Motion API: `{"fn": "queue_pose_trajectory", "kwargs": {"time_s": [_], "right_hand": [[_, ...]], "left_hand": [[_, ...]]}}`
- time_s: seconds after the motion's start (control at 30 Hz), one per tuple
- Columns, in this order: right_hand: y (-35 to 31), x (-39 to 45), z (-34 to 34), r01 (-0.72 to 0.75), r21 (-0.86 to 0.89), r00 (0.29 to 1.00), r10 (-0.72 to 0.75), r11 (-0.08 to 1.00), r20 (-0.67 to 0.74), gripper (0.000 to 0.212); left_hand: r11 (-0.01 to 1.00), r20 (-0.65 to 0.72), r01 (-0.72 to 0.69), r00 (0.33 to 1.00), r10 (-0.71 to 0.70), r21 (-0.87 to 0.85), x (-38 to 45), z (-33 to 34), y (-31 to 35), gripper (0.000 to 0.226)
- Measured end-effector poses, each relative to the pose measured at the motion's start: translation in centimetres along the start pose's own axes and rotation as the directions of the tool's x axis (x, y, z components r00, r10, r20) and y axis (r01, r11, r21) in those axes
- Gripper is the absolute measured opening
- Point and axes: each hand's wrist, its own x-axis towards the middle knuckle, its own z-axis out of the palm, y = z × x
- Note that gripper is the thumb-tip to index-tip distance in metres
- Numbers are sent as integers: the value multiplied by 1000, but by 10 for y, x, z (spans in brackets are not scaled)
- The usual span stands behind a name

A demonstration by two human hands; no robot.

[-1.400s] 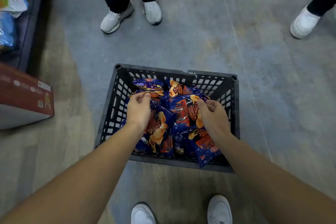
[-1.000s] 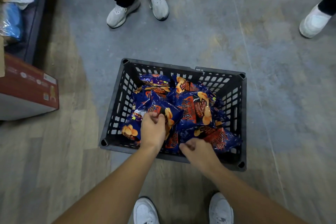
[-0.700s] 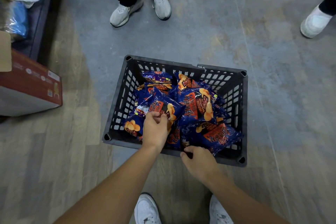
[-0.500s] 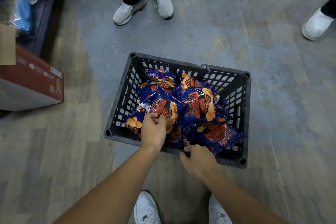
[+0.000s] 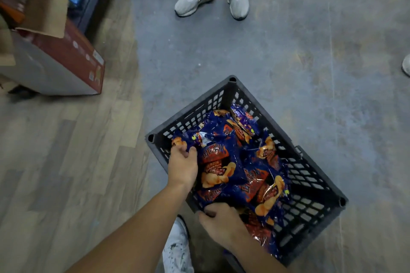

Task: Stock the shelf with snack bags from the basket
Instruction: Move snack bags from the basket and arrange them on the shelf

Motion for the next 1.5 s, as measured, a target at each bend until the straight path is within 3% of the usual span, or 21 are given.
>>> {"fn": "queue_pose_trajectory", "kwargs": {"time_s": [0.07,0.17,0.27,0.37,0.63,0.87,1.0,1.17,1.27,1.33,1.5], "right_hand": [[-16,-1,-19,68,65,991,-60,996,-122,44],[-46,0,-68,211,197,923,-129,957,-363,34],[-64,7,-111,300,242,872,-162,923,-461,28],[-61,18,-131,337,235,837,-175,912,-519,39],[-55,28,-158,358,171,806,-212,918,-552,48],[-49,52,-182,314,26,795,-248,949,-554,52],[-44,70,-192,274,-32,818,-250,961,-519,55],[-24,92,-204,199,-74,847,-210,977,-488,48],[0,105,-211,42,-81,904,-73,996,-421,53],[13,110,-210,-8,-76,925,-22,997,-380,44],[22,106,-210,38,-85,901,-71,996,-428,26]], "left_hand": [[999,-24,2,1000,-4,-51,-4,-1,-1,21],[997,-63,8,998,-13,-81,-8,0,4,20],[994,-76,12,997,-20,-105,-8,3,11,27],[995,-95,8,995,-17,-96,-10,8,20,25],[990,-156,9,987,-31,-138,-8,15,27,25],[986,-311,31,947,-82,-164,-6,12,19,19],[986,-389,95,910,-140,-133,-3,7,10,35],[959,-501,274,823,-270,-66,2,9,0,57],[898,-445,419,783,-434,-137,4,13,-14,48],[874,-345,450,802,-487,-186,3,17,-24,40],[871,-299,487,823,-482,-65,-2,17,-50,24]]}}
